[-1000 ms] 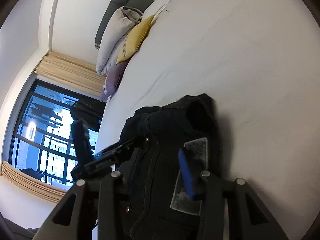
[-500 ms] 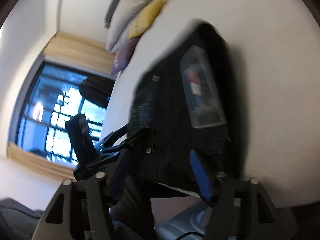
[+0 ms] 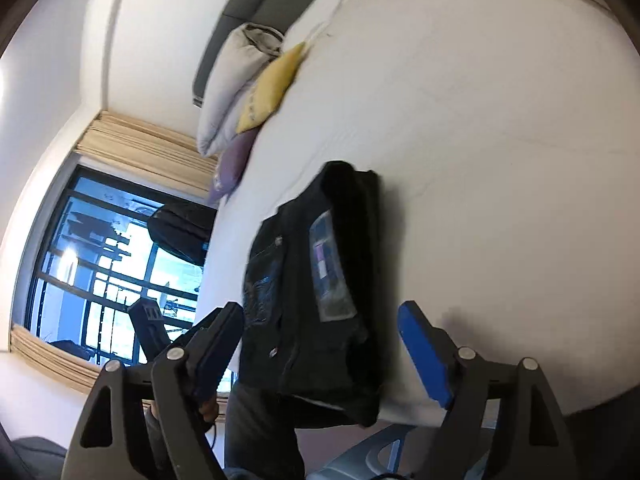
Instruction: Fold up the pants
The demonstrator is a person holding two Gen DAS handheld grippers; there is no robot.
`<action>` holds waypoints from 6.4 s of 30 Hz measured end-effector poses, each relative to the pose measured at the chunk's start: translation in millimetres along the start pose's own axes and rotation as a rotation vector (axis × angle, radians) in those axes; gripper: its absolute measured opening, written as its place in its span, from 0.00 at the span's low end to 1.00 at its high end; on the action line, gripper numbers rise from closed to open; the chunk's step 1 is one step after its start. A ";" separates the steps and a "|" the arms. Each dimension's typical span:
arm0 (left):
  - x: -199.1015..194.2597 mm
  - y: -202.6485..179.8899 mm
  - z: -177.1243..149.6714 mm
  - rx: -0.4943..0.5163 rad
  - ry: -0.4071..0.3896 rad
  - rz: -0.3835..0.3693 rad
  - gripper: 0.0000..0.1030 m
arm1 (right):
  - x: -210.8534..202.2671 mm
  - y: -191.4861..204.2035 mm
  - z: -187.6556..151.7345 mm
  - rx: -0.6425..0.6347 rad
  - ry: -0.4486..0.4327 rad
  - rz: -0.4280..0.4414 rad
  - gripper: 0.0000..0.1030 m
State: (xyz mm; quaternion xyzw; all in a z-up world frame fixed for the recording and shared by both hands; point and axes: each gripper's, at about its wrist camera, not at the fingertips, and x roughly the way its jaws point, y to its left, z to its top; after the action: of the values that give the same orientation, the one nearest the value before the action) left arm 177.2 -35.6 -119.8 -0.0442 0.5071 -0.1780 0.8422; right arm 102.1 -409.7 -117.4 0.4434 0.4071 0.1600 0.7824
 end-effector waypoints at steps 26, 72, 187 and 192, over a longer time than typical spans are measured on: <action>50.1 -61.5 29.0 0.092 0.115 -0.089 0.33 | 68.3 33.3 10.3 -0.198 0.143 -0.310 0.31; 95.6 -58.1 181.7 0.085 -0.144 0.075 0.65 | 47.2 -3.5 156.2 -0.107 -0.098 -0.408 0.72; -63.0 -158.8 9.9 0.014 -0.195 0.339 1.00 | -52.4 207.1 -48.5 -0.527 -0.311 -0.761 1.00; -62.7 -159.2 9.1 0.013 -0.196 0.338 1.00 | -51.7 206.8 -47.1 -0.527 -0.310 -0.761 1.00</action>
State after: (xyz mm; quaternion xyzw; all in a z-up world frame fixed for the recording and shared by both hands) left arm 118.0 -163.4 -22.3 0.0300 0.4218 -0.0325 0.9056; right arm 56.4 -299.8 65.6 0.0686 0.3645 -0.1076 0.9224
